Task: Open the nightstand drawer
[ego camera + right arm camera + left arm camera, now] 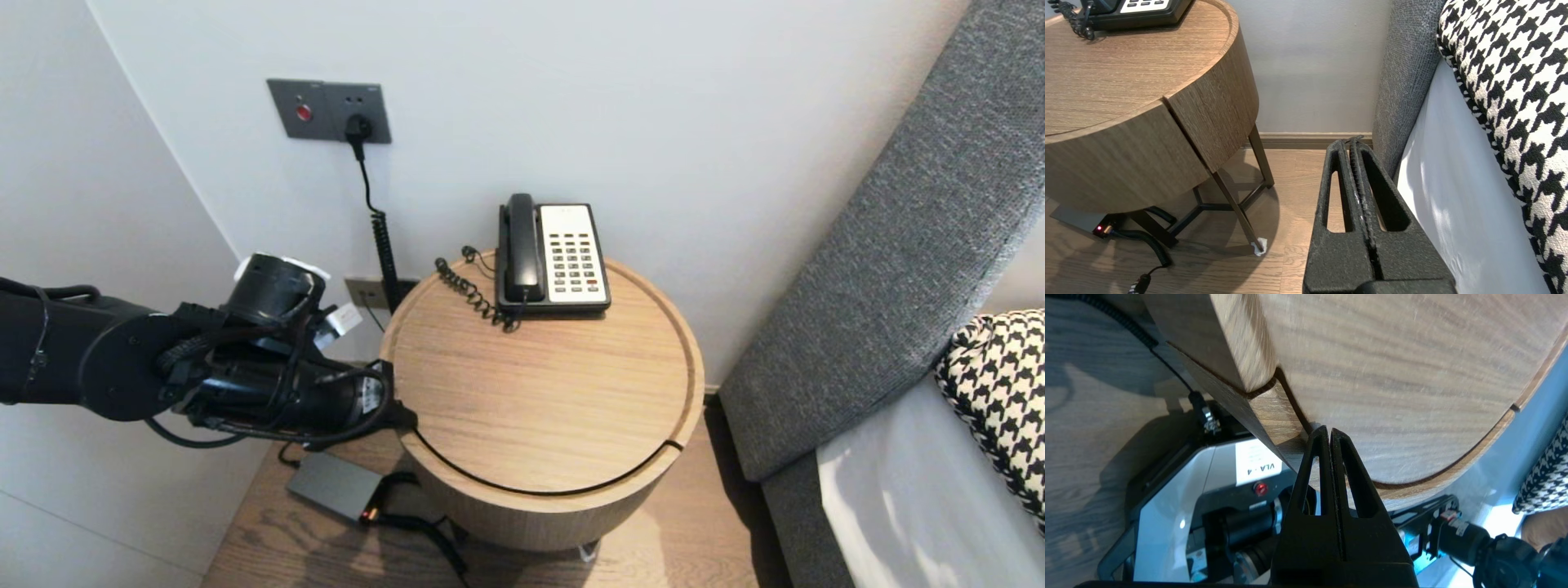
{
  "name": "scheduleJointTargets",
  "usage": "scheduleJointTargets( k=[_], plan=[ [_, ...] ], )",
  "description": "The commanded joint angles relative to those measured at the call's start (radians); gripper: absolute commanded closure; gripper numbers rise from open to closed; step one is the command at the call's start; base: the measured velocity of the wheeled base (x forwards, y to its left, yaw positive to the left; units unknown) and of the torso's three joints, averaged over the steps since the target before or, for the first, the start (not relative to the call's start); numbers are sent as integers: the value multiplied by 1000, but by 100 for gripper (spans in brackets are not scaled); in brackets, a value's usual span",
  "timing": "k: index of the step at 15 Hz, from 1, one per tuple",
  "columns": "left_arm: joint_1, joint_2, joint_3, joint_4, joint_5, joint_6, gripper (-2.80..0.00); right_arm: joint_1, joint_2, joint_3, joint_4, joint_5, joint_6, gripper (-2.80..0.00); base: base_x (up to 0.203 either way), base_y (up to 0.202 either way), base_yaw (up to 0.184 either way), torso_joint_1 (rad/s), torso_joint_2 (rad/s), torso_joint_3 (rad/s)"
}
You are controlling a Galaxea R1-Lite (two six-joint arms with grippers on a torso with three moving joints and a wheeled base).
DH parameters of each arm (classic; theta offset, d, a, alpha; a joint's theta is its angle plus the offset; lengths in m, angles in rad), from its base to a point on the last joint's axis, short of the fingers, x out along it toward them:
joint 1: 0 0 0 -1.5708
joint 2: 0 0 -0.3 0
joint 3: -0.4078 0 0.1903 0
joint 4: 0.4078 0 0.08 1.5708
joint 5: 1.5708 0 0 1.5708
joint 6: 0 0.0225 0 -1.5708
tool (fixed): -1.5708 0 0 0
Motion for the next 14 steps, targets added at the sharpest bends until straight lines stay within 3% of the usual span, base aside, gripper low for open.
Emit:
scheduleJointTargets(
  k=[1,14],
  plan=[
    [-4,-5,3,4,-1,-4,0,0,1,25,0,0,1,0,0,0,0,0,0,0],
    [-42,-19,48,7,-1,17,0,0,1,25,0,0,0,0,0,0,0,0,0,0]
  ],
)
